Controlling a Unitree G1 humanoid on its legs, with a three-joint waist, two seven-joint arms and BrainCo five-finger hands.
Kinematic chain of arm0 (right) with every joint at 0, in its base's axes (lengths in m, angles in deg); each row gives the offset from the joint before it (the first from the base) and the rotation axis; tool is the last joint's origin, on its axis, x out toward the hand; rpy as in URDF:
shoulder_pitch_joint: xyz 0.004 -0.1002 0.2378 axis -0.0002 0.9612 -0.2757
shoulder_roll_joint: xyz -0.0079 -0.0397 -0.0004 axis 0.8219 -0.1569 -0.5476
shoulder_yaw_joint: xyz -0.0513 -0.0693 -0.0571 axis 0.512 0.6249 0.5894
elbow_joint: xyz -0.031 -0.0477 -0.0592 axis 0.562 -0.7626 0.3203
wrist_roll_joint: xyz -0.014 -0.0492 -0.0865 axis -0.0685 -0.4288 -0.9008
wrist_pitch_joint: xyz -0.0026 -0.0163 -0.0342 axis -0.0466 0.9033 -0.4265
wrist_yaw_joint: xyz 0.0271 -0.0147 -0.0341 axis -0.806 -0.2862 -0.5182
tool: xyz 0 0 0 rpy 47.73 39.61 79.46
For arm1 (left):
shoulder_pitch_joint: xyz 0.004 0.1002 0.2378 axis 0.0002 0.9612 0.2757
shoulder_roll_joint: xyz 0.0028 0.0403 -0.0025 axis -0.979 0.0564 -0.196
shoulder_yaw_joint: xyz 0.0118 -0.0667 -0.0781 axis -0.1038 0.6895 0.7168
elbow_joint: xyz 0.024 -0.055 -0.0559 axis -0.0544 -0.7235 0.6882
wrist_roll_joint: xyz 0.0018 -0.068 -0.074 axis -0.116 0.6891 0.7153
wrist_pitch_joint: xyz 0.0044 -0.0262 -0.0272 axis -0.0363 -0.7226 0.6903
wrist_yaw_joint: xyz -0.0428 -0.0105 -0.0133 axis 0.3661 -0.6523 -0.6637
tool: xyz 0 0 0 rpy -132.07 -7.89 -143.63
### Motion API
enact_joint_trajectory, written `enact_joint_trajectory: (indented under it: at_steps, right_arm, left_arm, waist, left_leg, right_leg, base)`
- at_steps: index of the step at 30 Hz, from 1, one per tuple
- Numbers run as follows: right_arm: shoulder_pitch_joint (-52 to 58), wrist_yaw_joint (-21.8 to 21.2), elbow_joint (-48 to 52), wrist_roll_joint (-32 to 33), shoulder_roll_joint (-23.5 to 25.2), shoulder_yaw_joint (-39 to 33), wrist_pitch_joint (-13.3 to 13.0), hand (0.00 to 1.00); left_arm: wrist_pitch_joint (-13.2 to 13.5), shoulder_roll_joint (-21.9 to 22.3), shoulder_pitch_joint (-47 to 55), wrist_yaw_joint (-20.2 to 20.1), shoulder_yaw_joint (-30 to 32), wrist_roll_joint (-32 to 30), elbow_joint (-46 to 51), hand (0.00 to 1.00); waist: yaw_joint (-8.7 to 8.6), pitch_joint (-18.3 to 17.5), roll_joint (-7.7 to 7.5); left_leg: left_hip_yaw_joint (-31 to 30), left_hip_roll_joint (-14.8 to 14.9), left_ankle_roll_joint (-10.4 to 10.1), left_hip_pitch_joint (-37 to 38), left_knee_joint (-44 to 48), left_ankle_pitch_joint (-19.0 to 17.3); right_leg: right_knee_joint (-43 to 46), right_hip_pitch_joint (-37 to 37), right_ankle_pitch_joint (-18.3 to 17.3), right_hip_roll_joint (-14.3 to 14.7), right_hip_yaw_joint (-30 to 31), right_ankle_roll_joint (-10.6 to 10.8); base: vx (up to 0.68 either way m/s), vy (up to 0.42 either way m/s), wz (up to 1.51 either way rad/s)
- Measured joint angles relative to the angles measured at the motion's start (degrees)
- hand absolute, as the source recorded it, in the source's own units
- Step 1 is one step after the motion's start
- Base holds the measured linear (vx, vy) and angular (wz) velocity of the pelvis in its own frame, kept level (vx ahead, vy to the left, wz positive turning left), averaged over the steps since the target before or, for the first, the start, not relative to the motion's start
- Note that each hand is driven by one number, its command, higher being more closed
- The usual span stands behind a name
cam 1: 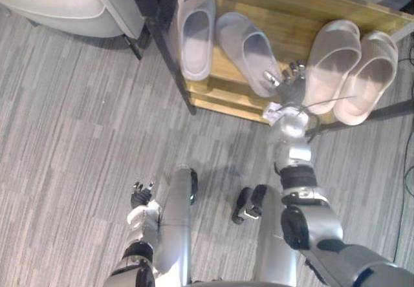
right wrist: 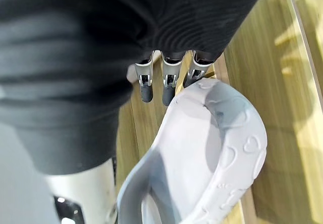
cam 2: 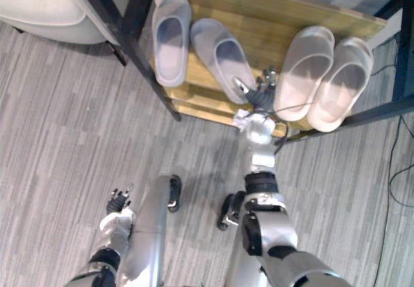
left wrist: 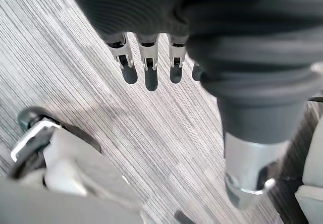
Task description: Organize the slippers on the shoe rack
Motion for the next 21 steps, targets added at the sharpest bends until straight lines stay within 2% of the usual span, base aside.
enact_joint_trajectory:
  at_steps: [6, 11, 14, 21]
  right_arm:
    - [-0.1, -1.0, 0.0, 3.7, 3.0, 2.2, -1.1, 0.00]
    - [-0.7, -1.6, -0.4, 9.3, 4.5, 3.2, -1.9, 0.00]
    - [-2.4, -1.6, -1.9, 10.6, 4.7, 3.1, -2.2, 0.00]
    - [-6.4, -1.4, -6.6, 13.6, 3.6, 0.6, -2.3, 0.00]
  left_arm:
    - [-0.1, 0.1, 0.0, 0.0, 0.0, -0.4, 0.3, 0.00]
    - [0.0, 0.7, -0.1, 0.2, 0.4, -0.4, 0.7, 0.00]
    - [0.0, 1.4, -0.2, 0.2, 0.8, -0.4, 0.6, 0.00]
    - [0.1, 2.3, -0.2, 0.3, 1.3, -0.4, 1.2, 0.00]
  waist:
    - [0.09, 0.0, 0.00]
    - [0.70, 0.0, 0.02]
    - [1.25, -0.4, 0.64]
    - [2.04, -0.4, 0.71]
  left_leg:
    - [0.0, 0.0, 0.0, 0.0, -0.1, 0.0]
    - [-0.2, -0.2, -0.1, 0.0, -0.2, 0.0]
    - [-0.7, -0.5, -0.2, -0.5, -0.2, 0.1]
    - [-1.6, -1.3, -0.8, -1.0, -0.4, 0.5]
  right_leg:
    - [0.0, 0.0, 0.0, 0.0, 0.0, 0.0]
    - [0.0, 0.0, 0.0, -0.1, -0.1, 0.0]
    - [0.0, 0.0, -0.1, -0.2, -0.7, 0.0]
    - [0.4, 0.0, -0.4, -1.0, -1.6, -0.2]
  base:
    - [0.00, -0.006, 0.00]
    - [0.00, 0.000, 0.00]
    - [0.00, 0.000, 0.07]
    - [0.00, -0.028, 0.09]
